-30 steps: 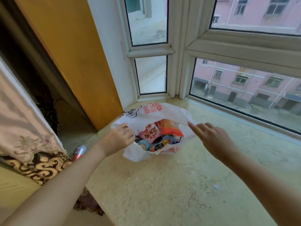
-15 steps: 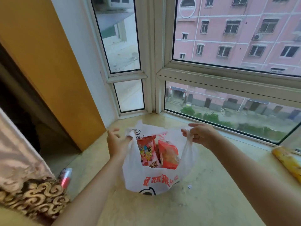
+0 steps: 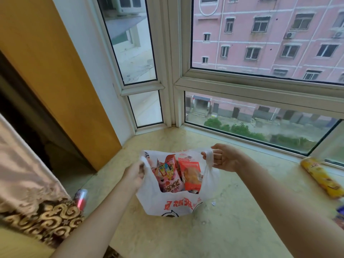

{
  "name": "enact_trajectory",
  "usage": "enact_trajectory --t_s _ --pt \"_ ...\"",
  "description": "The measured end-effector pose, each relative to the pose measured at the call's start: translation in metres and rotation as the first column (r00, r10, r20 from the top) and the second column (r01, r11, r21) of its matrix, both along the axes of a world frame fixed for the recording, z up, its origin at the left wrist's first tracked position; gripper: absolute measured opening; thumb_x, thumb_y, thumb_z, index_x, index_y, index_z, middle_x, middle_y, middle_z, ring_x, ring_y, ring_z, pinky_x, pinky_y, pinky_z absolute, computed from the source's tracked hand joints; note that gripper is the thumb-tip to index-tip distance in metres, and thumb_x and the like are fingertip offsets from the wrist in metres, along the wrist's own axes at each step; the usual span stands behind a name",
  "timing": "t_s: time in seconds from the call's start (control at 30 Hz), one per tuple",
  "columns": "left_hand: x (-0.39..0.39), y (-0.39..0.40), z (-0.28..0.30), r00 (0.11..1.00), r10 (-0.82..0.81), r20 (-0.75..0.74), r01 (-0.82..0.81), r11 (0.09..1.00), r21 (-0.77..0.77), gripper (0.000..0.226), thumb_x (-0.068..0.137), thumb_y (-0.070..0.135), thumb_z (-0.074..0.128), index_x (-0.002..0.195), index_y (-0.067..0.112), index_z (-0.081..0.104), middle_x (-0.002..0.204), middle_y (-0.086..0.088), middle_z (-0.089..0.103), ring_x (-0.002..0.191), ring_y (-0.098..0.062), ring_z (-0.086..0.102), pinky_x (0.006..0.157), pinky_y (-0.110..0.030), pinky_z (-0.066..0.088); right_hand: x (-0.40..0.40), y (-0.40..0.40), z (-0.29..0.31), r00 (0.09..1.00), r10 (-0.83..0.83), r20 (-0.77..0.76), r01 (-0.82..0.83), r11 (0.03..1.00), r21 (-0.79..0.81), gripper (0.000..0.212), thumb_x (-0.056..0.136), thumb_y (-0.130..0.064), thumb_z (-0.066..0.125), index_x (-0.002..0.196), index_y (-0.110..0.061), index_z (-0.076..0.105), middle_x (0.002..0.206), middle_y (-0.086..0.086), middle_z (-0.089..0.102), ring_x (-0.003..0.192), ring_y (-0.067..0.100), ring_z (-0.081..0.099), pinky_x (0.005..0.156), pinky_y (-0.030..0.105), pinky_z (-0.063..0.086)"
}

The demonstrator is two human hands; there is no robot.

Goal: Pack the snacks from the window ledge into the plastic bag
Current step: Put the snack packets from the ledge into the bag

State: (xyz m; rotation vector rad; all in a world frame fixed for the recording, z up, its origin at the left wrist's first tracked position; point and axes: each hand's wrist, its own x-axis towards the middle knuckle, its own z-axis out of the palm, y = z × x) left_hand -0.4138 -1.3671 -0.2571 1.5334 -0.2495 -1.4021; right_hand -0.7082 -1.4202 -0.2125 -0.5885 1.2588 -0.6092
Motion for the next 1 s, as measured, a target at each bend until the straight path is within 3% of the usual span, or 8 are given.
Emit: enact_trajectory --t_s 0.07,0.2,0.33,0.4,0.57,0.7,0.83,1.0 --pt "-0.001 -0.007 0.023 0.999 0.043 -0.024 -0.044 0.996 -0.075 0.023 0.092 0.007 0.037 0.091 -0.002 0.058 0.055 -0.01 0.066 0.055 -0.017 0.058 0.061 -0.027 0.045 0.003 0.001 0.005 0.998 -0.061 -0.019 0.059 0.996 -0.069 0.032 0.092 -0.012 0.049 0.119 0.005 0.056 0.08 0.008 0.074 0.084 0.019 0.065 0.083 0.034 0.049" --pt "-0.02 -0.022 0.07 0.985 -0.144 0.093 0.156 0.978 -0.142 0.03 0.095 0.018 0.035 0.088 0.003 0.06 0.079 -0.011 0.074 0.067 -0.02 0.049 0.055 -0.025 0.036 -0.002 0.0 0.025 0.984 -0.178 -0.001 0.167 0.923 -0.346 0.04 0.086 0.004 0.057 0.124 -0.007 0.054 0.09 0.011 0.072 0.082 0.02 0.068 0.079 0.034 0.051" --pt "-0.039 -0.033 0.11 0.923 -0.292 0.25 0.344 0.918 -0.197 0.029 0.095 0.015 0.043 0.082 0.01 0.068 0.086 -0.006 0.072 0.081 -0.022 0.064 0.081 -0.04 0.051 -0.013 -0.002 0.052 0.983 -0.183 -0.003 0.157 0.851 -0.501 0.046 0.083 0.012 0.058 0.122 -0.012 0.056 0.093 0.014 0.072 0.082 0.022 0.071 0.066 0.033 0.055" --pt "-0.046 -0.038 0.123 0.921 -0.296 0.252 0.362 0.889 -0.279 0.021 0.096 0.01 0.046 0.091 0.007 0.066 0.089 -0.007 0.071 0.083 -0.02 0.068 0.077 -0.039 0.054 -0.021 -0.002 0.062 0.979 -0.201 0.011 0.176 0.825 -0.537 0.041 0.083 0.012 0.058 0.12 -0.008 0.059 0.099 0.016 0.071 0.083 0.021 0.071 0.065 0.031 0.056" --pt "-0.068 -0.047 0.125 0.899 -0.326 0.291 0.413 0.853 -0.319 0.015 0.098 0.004 0.044 0.106 0.006 0.056 0.097 -0.01 0.073 0.084 -0.021 0.072 0.075 -0.038 0.056 -0.055 0.005 0.07 0.971 -0.231 0.061 0.229 0.826 -0.515 0.032 0.085 0.008 0.06 0.114 -0.007 0.063 0.103 0.016 0.072 0.095 0.026 0.07 0.077 0.038 0.057" --pt "-0.09 -0.029 0.087 0.782 -0.512 0.356 0.587 0.796 -0.147 0.015 0.099 0.006 0.045 0.101 0.005 0.061 0.096 -0.009 0.074 0.085 -0.023 0.072 0.079 -0.041 0.056 -0.085 0.029 0.045 0.975 -0.198 -0.105 0.136 0.895 -0.424 0.027 0.088 0.007 0.056 0.113 -0.002 0.063 0.095 0.018 0.073 0.087 0.026 0.072 0.073 0.038 0.057" --pt "-0.099 -0.02 0.064 0.737 -0.571 0.361 0.632 0.772 -0.07 0.012 0.096 0.007 0.053 0.1 0.004 0.065 0.108 -0.017 0.07 0.104 -0.035 0.066 0.091 -0.048 0.052 -0.105 0.048 0.026 0.967 -0.235 -0.101 0.178 0.901 -0.395 0.027 0.09 0.007 0.053 0.112 -0.005 0.063 0.096 0.019 0.073 0.091 0.028 0.071 0.072 0.038 0.057" --pt "-0.101 -0.022 0.068 0.669 -0.629 0.396 0.668 0.742 0.052 0.025 0.09 0.004 0.06 0.115 -0.001 0.056 0.111 -0.023 0.067 0.092 -0.03 0.068 0.076 -0.036 0.058 -0.118 0.057 0.026 0.974 -0.134 -0.184 0.051 0.917 -0.395 0.027 0.087 0.001 0.061 0.112 -0.007 0.065 0.102 0.02 0.071 0.097 0.032 0.069 0.081 0.041 0.057"
